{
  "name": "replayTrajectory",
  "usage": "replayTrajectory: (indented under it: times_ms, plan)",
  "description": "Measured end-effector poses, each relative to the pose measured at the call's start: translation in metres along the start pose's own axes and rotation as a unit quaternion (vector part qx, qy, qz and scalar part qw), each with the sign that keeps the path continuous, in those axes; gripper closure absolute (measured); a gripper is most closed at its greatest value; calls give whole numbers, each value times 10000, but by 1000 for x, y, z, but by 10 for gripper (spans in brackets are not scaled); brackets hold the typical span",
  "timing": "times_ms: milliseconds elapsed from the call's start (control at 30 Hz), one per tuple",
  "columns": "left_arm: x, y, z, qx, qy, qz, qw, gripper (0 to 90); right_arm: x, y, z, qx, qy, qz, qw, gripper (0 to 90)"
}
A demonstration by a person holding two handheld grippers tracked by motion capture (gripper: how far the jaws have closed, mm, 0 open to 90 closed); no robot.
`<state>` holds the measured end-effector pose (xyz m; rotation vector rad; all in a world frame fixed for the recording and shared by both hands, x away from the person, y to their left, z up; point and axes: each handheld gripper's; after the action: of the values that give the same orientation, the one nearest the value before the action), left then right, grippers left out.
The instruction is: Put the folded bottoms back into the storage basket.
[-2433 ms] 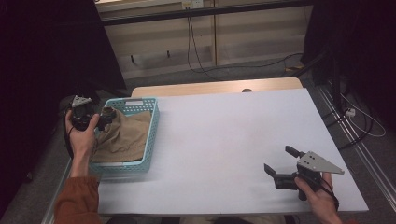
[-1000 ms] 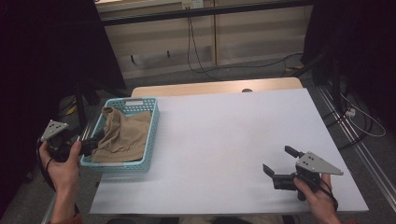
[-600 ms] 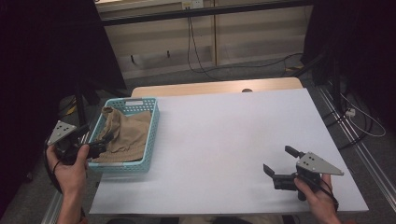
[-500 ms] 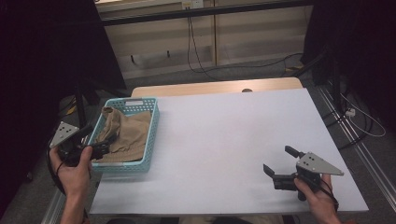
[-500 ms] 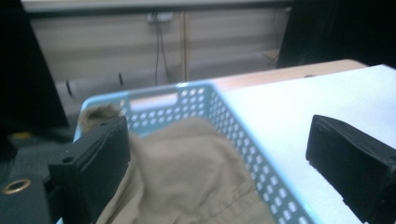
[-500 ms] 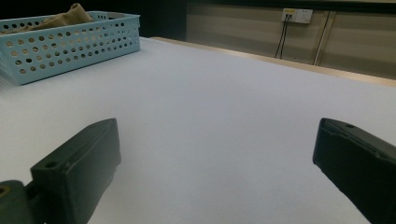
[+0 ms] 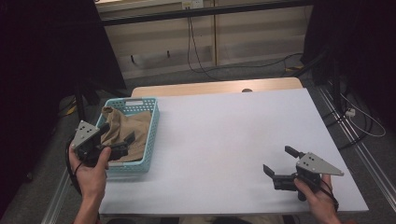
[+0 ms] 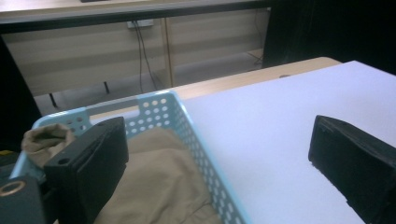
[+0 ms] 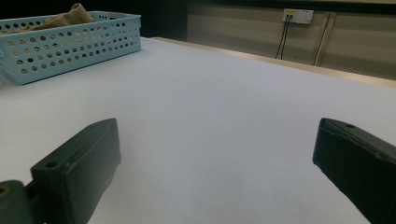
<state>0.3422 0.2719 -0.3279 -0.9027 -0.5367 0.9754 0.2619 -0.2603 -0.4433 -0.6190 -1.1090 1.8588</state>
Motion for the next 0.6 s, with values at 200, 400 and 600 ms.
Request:
replayTrajectory:
  times_ms: [200, 400, 600]
  plan:
    - [-19, -5, -11, 148, 355, -298, 9988, 62, 0, 0, 0, 3, -7, 0, 10000, 11]
    - [-37, -13, -21, 148, 498, -516, 9973, 52, 0, 0, -1, 7, -13, -3, 10000, 11]
    - [-52, -18, -33, 42, 563, -477, 9973, 44, -1, 0, 0, 6, -32, -12, 10000, 11]
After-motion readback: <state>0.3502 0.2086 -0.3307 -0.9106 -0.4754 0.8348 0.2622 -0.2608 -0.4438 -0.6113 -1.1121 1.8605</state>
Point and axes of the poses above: each handheld gripper's, and its own axes: z roughly backward along the jaws, y roughly out of its underside, x roughly to its left, and after that the axes turned 14 degrees about x, right-handed
